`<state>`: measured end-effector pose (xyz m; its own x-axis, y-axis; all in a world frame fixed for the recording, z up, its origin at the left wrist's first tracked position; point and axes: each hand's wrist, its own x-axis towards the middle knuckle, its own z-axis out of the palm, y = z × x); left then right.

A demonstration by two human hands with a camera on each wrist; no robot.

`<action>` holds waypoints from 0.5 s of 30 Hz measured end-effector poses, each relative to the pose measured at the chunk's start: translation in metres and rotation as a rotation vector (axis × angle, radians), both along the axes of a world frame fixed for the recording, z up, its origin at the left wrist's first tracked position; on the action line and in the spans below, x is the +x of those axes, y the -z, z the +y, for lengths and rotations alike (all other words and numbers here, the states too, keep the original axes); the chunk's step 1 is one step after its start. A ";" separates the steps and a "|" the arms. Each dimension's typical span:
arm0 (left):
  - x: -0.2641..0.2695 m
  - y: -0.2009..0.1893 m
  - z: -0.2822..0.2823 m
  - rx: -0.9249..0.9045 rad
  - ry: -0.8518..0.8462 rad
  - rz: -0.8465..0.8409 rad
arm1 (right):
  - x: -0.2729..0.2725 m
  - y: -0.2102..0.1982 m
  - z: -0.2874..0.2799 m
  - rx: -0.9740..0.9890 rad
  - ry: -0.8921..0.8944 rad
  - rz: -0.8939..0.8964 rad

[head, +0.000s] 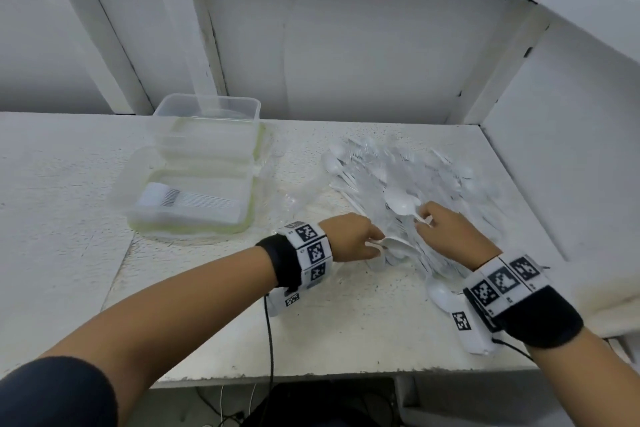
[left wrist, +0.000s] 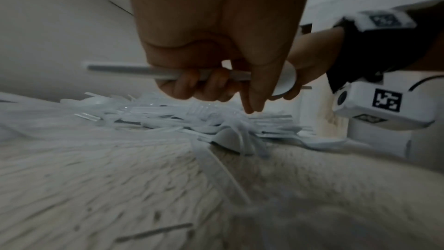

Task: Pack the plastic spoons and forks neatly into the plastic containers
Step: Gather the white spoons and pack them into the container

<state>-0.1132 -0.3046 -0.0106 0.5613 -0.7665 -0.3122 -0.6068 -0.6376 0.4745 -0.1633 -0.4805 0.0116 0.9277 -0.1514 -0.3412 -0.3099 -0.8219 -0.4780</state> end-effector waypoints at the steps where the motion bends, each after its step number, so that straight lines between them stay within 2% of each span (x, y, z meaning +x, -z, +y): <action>1: 0.002 0.003 -0.002 0.028 -0.005 -0.035 | -0.001 0.002 0.000 0.018 0.009 -0.020; 6: 0.011 0.015 0.008 0.018 -0.076 -0.035 | 0.000 0.010 0.001 0.067 0.038 -0.095; 15: 0.029 0.020 0.046 0.125 -0.227 -0.068 | 0.011 0.020 0.017 0.015 -0.027 -0.044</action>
